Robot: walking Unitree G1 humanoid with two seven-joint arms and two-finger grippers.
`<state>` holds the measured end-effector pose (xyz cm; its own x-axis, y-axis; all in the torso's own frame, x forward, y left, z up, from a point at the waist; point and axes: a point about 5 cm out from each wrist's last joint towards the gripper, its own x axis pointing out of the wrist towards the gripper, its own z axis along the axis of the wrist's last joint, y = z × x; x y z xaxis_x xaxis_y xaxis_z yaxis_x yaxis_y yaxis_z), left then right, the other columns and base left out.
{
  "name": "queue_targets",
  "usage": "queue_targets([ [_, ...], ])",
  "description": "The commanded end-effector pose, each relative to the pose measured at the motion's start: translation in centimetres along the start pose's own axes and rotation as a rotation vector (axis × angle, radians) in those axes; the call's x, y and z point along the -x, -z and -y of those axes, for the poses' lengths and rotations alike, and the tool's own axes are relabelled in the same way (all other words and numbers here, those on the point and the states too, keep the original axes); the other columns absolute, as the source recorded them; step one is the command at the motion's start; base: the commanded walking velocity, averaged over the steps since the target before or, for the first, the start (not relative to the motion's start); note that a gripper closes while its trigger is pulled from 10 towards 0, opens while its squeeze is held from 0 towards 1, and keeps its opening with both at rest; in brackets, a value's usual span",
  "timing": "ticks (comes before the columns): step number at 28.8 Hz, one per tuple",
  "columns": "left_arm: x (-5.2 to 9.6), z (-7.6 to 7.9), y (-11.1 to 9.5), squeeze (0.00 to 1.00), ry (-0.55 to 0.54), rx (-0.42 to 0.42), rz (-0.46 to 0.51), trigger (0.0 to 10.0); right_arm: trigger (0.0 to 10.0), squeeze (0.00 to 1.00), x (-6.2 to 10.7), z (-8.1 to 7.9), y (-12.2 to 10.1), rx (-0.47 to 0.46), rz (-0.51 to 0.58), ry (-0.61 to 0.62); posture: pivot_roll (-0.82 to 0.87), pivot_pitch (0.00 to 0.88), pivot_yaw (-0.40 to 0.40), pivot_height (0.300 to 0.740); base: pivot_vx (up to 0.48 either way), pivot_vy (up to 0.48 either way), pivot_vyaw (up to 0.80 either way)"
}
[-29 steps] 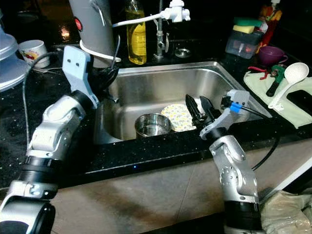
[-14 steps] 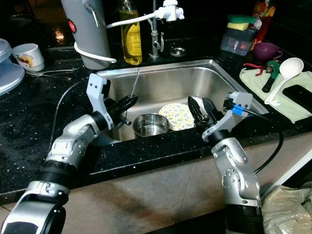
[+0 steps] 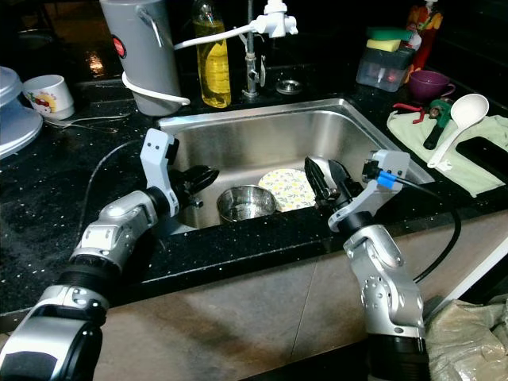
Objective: Kitchen organization
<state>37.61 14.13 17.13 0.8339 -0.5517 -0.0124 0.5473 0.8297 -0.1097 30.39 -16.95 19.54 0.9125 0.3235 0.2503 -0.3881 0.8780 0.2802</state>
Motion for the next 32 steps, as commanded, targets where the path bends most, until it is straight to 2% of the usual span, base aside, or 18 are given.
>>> queue_targets([
  [1, 0.1, -0.5, -0.3, 1.00, -0.025, -0.013, -0.013, 10.0, 10.0, 0.00, 0.2, -0.5, 0.1, 0.001, -0.019, -0.041, -0.14, 0.000, -0.009, 0.740, 0.000, 0.000, 0.00],
  [6, 0.1, -0.5, -1.7, 1.00, -0.034, -0.034, 0.034, 10.0, 10.0, 0.00, 0.2, -1.4, 0.3, -0.015, -0.028, -0.106, -0.14, 0.000, -0.013, 0.740, 0.000, 0.000, 0.00],
  [7, 0.2, -0.3, -2.8, 1.00, -0.030, -0.040, 0.083, 10.0, 10.0, 0.00, 0.2, -1.9, 0.3, -0.026, -0.031, -0.139, -0.13, 0.000, -0.016, 0.740, 0.000, 0.000, 0.00],
  [8, 0.3, -0.1, -3.3, 0.95, -0.027, -0.044, 0.103, 10.0, 10.0, 0.00, 0.2, -2.1, 0.3, -0.030, -0.032, -0.153, -0.13, 0.000, -0.016, 0.740, 0.000, 0.000, 0.00],
  [9, 0.4, 0.0, -3.9, 0.00, -0.026, -0.050, 0.129, 10.0, 10.0, 0.00, 0.2, -2.3, 0.4, -0.034, -0.034, -0.170, -0.13, 0.000, -0.018, 0.740, 0.000, 0.000, 0.00],
  [11, 0.7, 0.1, -4.4, 0.00, -0.028, -0.055, 0.151, 10.0, 10.0, 0.00, 0.2, -2.5, 0.4, -0.038, -0.036, -0.187, -0.13, 0.000, -0.019, 0.740, 0.000, 0.000, 0.00],
  [13, 2.0, -0.2, -6.5, 0.00, -0.082, -0.105, 0.241, 10.0, 10.0, 0.00, 0.3, -3.1, 0.4, -0.055, -0.041, -0.240, -0.12, 0.000, -0.024, 0.740, 0.000, 0.000, 0.00],
  [15, 2.5, -0.4, -7.2, 0.00, -0.109, -0.127, 0.264, 10.0, 10.0, 0.00, 0.3, -3.2, 0.4, -0.058, -0.042, -0.251, -0.12, 0.000, -0.026, 0.740, 0.000, 0.000, 0.00],
  [16, 3.6, -0.8, -8.4, 0.00, -0.174, -0.163, 0.314, 10.0, 10.0, 0.00, 0.4, -3.3, 0.4, -0.068, -0.043, -0.266, -0.10, 0.000, -0.031, 0.740, 0.000, 0.000, 0.00],
  [18, 4.7, -1.0, -9.2, 0.00, -0.245, -0.210, 0.346, 10.0, 10.0, 0.00, 0.4, -3.6, 0.5, -0.073, -0.042, -0.291, -0.09, 0.000, -0.033, 0.740, 0.000, 0.000, 0.00],
  [19, 4.7, -1.0, -9.2, 0.00, -0.245, -0.210, 0.346, 10.0, 10.0, 0.00, 0.4, -3.6, 0.5, -0.073, -0.042, -0.291, -0.09, 0.000, -0.033, 0.740, 0.000, 0.000, 0.00],
  [20, 5.4, -0.9, -9.5, 0.00, -0.293, -0.257, 0.353, 10.0, 10.0, 0.00, 0.5, -3.8, 0.6, -0.083, -0.049, -0.316, -0.09, 0.000, -0.035, 0.740, 0.000, 0.000, 0.72],
  [21, 6.0, -0.7, -9.4, 0.00, -0.331, -0.290, 0.355, 10.0, 10.0, 0.00, 0.5, -4.1, 0.6, -0.088, -0.054, -0.344, -0.08, 0.000, -0.037, 0.740, 0.000, 0.000, 0.79],
  [27, 7.5, 0.1, -8.3, 0.00, -0.433, -0.311, 0.355, 10.0, 10.0, 0.00, 0.6, -4.8, 0.9, -0.112, -0.061, -0.398, -0.07, 0.000, -0.042, 0.740, 0.000, 0.000, 0.79],
  [29, 8.5, 0.8, -6.6, 0.00, -0.502, -0.289, 0.344, 10.0, 10.0, 0.00, 0.8, -5.3, 1.3, -0.141, -0.072, -0.430, -0.06, 0.000, -0.042, 0.740, 0.000, 0.000, 0.79],
  [30, 8.5, 0.8, -6.6, 0.00, -0.502, -0.289, 0.344, 10.0, 10.0, 0.00, 0.8, -5.3, 1.3, -0.141, -0.072, -0.430, -0.06, 0.000, -0.042, 0.740, 0.000, 0.000, 0.79],
  [32, 9.3, 1.8, -5.2, 0.00, -0.545, -0.265, 0.329, 10.0, 10.0, 0.00, 1.0, -5.7, 1.7, -0.169, -0.074, -0.432, -0.06, 0.000, -0.042, 0.740, 0.000, 0.000, 0.79],
])
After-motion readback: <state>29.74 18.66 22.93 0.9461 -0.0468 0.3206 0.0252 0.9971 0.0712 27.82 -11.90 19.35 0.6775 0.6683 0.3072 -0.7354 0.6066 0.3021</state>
